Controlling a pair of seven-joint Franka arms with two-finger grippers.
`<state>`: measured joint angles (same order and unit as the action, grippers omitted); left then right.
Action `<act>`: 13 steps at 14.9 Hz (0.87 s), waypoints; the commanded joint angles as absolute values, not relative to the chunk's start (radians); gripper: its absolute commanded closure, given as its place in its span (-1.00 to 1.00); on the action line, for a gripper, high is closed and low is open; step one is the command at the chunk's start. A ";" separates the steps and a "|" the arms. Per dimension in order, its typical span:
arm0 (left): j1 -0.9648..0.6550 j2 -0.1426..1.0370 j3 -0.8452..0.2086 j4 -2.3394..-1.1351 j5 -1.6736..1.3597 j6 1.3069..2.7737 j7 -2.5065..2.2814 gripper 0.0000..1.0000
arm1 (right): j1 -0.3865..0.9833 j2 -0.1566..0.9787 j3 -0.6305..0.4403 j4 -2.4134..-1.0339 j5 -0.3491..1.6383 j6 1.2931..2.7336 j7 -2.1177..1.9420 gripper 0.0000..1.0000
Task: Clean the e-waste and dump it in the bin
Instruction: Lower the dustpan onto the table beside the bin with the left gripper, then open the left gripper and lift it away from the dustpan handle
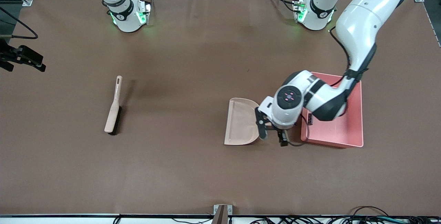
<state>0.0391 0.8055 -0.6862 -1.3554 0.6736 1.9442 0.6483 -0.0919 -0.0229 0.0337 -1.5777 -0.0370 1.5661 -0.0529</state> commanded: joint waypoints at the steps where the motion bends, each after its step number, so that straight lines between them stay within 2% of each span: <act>1: 0.083 0.689 -0.690 -1.315 0.630 1.846 0.638 -1.00 | -0.104 -0.028 0.046 -1.572 -0.046 1.559 -0.040 -1.00; 6: 0.106 0.412 -0.675 -1.313 0.632 1.585 0.413 -1.00 | -0.103 -0.028 0.046 -1.574 -0.046 1.559 -0.040 -1.00; 8: 0.178 0.320 -0.672 -1.313 0.618 1.522 0.341 -1.00 | -0.103 -0.028 0.046 -1.574 -0.046 1.559 -0.041 -1.00; 13: 0.294 0.288 -0.666 -1.256 0.466 1.482 0.142 -1.00 | -0.103 -0.028 0.046 -1.574 -0.046 1.559 -0.041 -1.00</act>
<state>0.2797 0.2799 -0.6692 -1.2666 0.5000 1.5028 0.2461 -0.0919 -0.0229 0.0339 -1.5772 -0.0370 1.5661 -0.0524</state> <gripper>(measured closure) 0.000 0.000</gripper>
